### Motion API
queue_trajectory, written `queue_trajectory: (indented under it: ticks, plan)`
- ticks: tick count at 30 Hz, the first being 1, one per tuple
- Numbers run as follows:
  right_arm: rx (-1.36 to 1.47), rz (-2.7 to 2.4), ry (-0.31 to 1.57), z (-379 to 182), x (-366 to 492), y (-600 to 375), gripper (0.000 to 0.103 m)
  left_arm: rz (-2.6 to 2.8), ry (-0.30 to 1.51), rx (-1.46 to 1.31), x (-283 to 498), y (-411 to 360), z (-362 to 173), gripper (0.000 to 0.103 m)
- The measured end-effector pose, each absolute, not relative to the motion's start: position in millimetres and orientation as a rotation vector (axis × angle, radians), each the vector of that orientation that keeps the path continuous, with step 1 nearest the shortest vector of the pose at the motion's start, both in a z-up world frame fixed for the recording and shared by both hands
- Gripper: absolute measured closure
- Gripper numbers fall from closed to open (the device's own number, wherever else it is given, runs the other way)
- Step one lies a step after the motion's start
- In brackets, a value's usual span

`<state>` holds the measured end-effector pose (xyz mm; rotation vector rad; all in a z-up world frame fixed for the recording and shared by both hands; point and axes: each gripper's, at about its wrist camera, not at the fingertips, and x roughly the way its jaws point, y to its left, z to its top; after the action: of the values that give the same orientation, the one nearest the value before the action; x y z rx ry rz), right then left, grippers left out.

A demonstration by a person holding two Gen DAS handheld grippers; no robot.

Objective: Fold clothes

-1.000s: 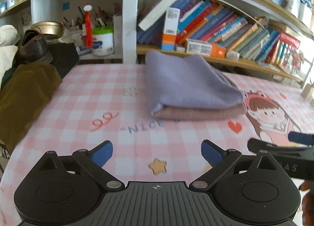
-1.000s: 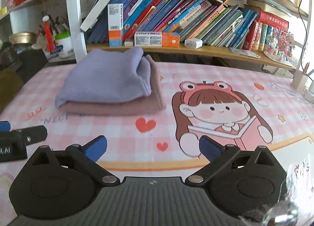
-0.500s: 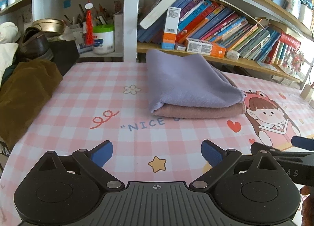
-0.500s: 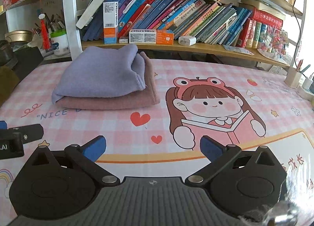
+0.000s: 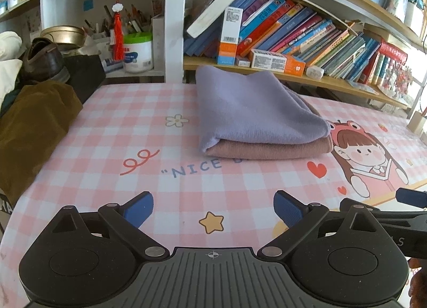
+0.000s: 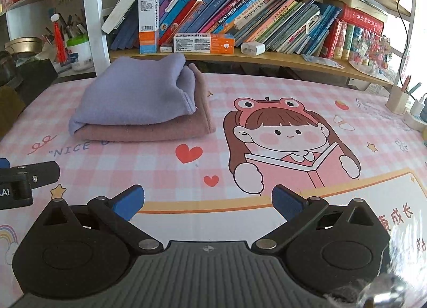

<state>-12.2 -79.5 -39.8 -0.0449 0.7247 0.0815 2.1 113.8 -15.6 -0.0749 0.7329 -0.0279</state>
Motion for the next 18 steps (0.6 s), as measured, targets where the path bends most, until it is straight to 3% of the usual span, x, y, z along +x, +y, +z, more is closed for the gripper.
queue_trajectory:
  ticks: [18]
  plan:
    - [-0.042,0.072,0.740,-42.9,-9.3,-79.8,0.000,-0.023,0.757,-0.070,4.7,112.1,-19.4,0.005]
